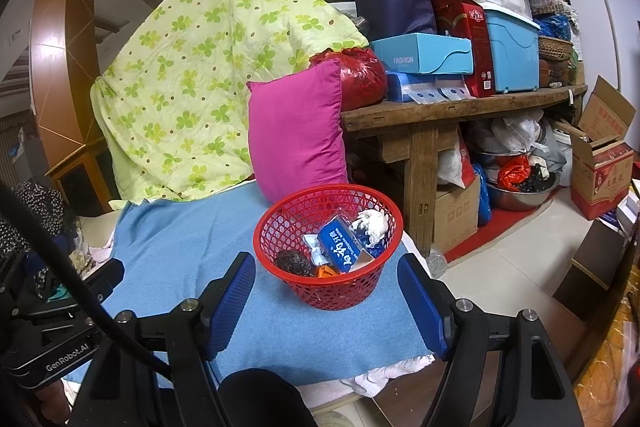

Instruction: Collect trash

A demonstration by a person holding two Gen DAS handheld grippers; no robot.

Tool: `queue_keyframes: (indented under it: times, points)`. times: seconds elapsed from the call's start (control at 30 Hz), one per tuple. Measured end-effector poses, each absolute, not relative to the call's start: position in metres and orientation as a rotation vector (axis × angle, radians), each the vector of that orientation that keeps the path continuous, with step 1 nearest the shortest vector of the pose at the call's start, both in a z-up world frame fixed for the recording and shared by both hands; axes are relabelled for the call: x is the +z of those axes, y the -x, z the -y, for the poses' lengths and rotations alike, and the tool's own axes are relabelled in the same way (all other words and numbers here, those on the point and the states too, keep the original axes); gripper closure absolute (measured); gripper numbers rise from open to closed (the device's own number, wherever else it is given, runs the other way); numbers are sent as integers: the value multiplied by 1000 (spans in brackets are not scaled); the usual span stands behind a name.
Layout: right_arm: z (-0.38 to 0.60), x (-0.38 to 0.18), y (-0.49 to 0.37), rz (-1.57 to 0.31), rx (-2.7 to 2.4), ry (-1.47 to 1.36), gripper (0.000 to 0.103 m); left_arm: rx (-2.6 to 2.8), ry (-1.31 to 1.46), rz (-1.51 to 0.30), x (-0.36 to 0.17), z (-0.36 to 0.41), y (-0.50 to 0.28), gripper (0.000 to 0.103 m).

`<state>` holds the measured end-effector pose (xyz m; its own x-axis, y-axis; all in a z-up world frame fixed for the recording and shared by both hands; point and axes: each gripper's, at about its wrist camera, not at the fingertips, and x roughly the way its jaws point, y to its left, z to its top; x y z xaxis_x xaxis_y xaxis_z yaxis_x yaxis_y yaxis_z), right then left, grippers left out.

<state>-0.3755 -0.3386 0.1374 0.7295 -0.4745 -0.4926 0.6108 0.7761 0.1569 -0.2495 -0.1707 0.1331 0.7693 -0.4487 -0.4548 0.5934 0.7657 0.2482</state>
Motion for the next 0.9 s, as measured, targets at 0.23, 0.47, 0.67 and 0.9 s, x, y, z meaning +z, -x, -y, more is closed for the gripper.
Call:
queue_keyframes:
  times: [0.23, 0.47, 0.67, 0.9]
  points:
    - [339, 135, 375, -451, -608, -323, 26, -552, -400, -397, 131, 168, 244, 16]
    - [337, 137, 373, -447, -604, -321, 26, -546, -402, -390, 136, 166, 243, 16]
    - [335, 144, 374, -439, -598, -312, 26, -549, -403, -385, 138, 165, 244, 16]
    - [333, 148, 374, -437, -596, -304, 26, -547, -402, -382, 140, 165, 245, 16]
